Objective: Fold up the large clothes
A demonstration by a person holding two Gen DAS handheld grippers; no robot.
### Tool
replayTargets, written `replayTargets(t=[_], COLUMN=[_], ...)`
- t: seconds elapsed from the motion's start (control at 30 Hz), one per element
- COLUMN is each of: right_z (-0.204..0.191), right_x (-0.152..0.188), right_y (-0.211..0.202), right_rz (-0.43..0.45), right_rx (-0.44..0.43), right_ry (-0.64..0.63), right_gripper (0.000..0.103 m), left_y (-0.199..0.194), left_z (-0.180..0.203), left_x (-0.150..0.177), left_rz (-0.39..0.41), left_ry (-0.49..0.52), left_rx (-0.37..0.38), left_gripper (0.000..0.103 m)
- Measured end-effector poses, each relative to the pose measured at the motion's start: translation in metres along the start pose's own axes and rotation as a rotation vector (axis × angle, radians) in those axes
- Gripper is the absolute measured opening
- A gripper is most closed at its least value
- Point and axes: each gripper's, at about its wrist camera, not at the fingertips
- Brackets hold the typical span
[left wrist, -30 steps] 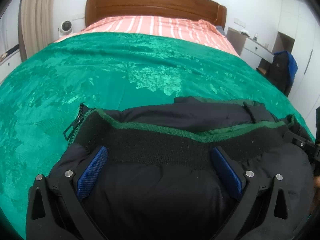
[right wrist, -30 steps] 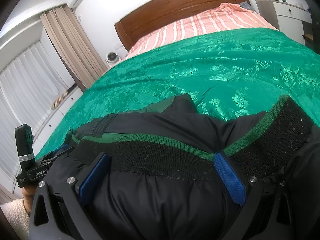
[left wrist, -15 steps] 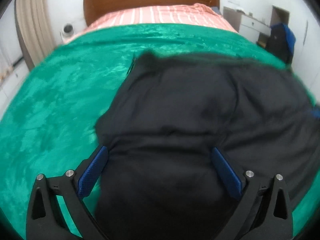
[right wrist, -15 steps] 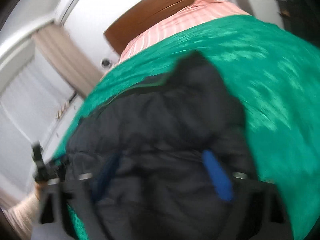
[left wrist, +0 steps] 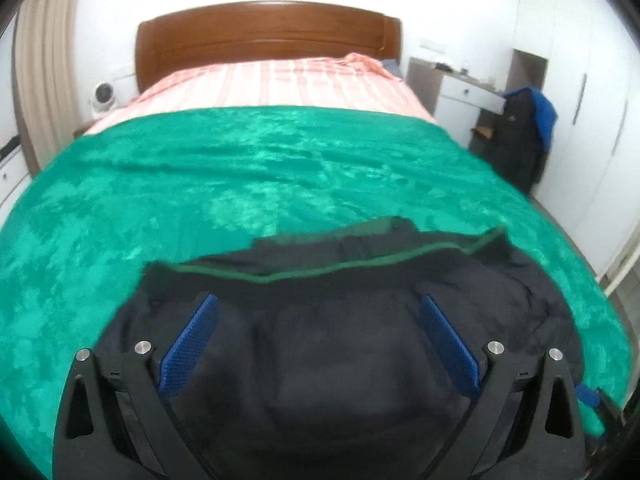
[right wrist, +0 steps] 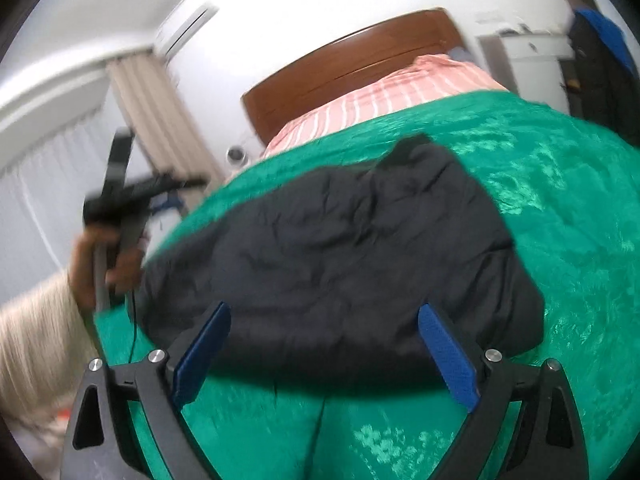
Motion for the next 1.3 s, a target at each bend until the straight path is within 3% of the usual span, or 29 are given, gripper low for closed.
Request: replayTargets(t=[0.07, 0.13, 0.17, 0.23, 0.27, 0.37, 0.47, 0.53, 0.7, 0.83, 0.93, 1.13, 1.3], right_z=[0.0, 0.007, 0.014, 0.017, 0.016, 0.016, 0.022, 0.02, 0.015, 0.017, 0.027, 0.034, 0.048], right_x=[0.006, 0.008, 0.008, 0.008, 0.008, 0.009, 0.007, 0.007, 0.006, 0.006, 0.004, 0.004, 0.002], right_y=[0.0, 0.005, 0.007, 0.005, 0.004, 0.002, 0.002, 0.0, -0.001, -0.01, -0.014, -0.014, -0.031], right_rz=[0.003, -0.013, -0.013, -0.004, 0.0, -0.01, -0.008, -0.005, -0.002, 0.017, 0.034, 0.037, 0.079], right_rx=[0.0, -0.014, -0.024, -0.039, -0.042, -0.032, -0.038, -0.042, -0.028, -0.003, -0.008, -0.01, 0.028], right_ry=[-0.042, -0.016, 0.003, 0.019, 0.015, 0.0, 0.027, 0.034, 0.017, 0.019, 0.059, 0.095, 0.134], right_gripper=[0.094, 0.094, 0.094, 0.094, 0.094, 0.094, 0.094, 0.094, 0.094, 0.094, 0.094, 0.094, 0.094], left_y=[0.019, 0.053, 0.074, 0.087, 0.088, 0.08, 0.048, 0.046, 0.06, 0.03, 0.005, 0.021, -0.022], left_z=[0.016, 0.023, 0.012, -0.009, -0.009, 0.004, 0.013, 0.016, 0.014, 0.021, 0.026, 0.03, 0.049], left_x=[0.007, 0.024, 0.033, 0.048, 0.051, 0.052, 0.058, 0.072, 0.086, 0.086, 0.104, 0.129, 0.145], left_rz=[-0.055, -0.144, -0.199, -0.194, -0.191, -0.211, -0.219, -0.228, -0.227, -0.239, -0.226, -0.229, -0.222], left_ry=[0.067, 0.148, 0.114, 0.01, 0.014, 0.075, 0.103, 0.154, 0.153, 0.151, 0.183, 0.194, 0.234], left_rx=[0.005, -0.108, -0.111, -0.058, -0.064, -0.103, -0.075, -0.115, -0.142, -0.133, -0.132, -0.154, -0.134], left_gripper=[0.101, 0.102, 0.102, 0.103, 0.103, 0.101, 0.099, 0.099, 0.1, 0.09, 0.089, 0.092, 0.088])
Point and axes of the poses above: each gripper's, at about its wrist camera, not at the fingertips, and y roughly the way its jaws point, z to its right, x to its underside, and after that the axes turned 3 degrees about -y, right-handed
